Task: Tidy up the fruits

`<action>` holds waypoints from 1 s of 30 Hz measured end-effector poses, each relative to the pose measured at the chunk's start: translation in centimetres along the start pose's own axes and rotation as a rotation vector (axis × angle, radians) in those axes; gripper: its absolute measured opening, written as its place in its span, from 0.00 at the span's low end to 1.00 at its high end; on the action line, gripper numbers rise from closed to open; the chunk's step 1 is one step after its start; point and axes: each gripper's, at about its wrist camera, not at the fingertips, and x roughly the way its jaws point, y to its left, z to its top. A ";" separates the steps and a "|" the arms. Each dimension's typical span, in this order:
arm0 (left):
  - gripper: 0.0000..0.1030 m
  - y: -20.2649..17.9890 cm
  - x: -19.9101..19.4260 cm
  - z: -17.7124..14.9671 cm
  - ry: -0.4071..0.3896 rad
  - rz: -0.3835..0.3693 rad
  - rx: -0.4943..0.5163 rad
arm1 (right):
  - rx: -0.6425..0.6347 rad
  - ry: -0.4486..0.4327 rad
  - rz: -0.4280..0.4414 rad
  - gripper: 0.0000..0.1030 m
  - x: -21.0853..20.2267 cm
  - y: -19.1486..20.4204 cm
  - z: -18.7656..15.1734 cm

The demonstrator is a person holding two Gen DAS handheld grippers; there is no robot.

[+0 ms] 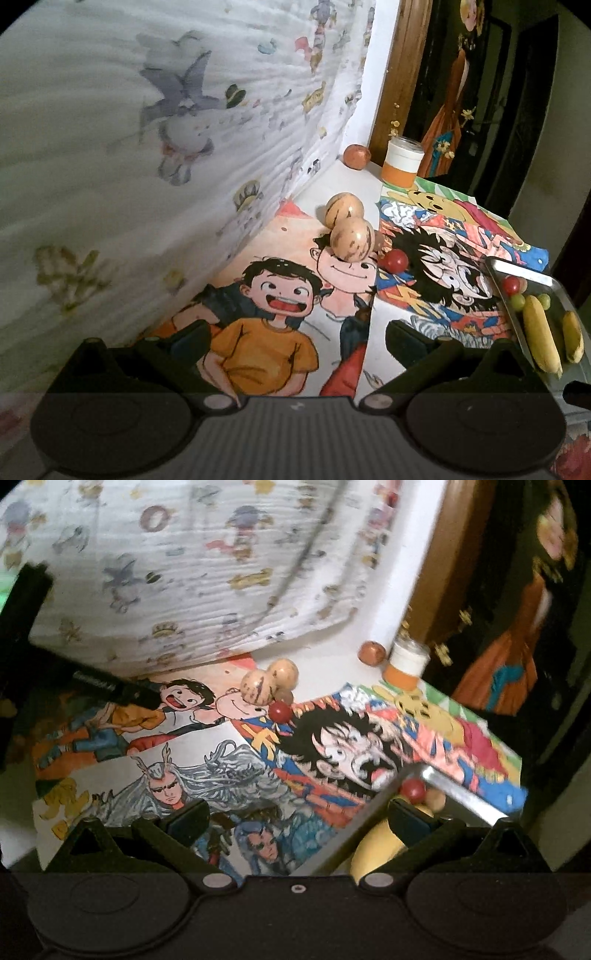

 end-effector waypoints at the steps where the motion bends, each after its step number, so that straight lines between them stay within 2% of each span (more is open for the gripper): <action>1: 1.00 -0.1 0.3 0.2 0.001 -0.003 0.000 | -0.027 -0.007 0.005 0.99 0.2 0.0 0.2; 4: 1.00 -0.4 1.1 0.7 0.001 -0.010 -0.001 | -0.101 -0.021 0.018 0.99 0.8 0.2 0.6; 9: 1.00 -0.6 2.7 1.7 0.012 -0.030 -0.021 | -0.134 -0.027 0.084 0.99 2.1 -0.4 1.4; 16: 1.00 -1.1 5.6 3.2 0.025 -0.076 -0.066 | -0.251 -0.003 0.109 0.99 5.8 -1.6 2.3; 30: 1.00 -1.9 11.1 5.5 0.037 -0.159 -0.111 | -0.246 0.005 0.232 0.96 11.7 -3.9 3.5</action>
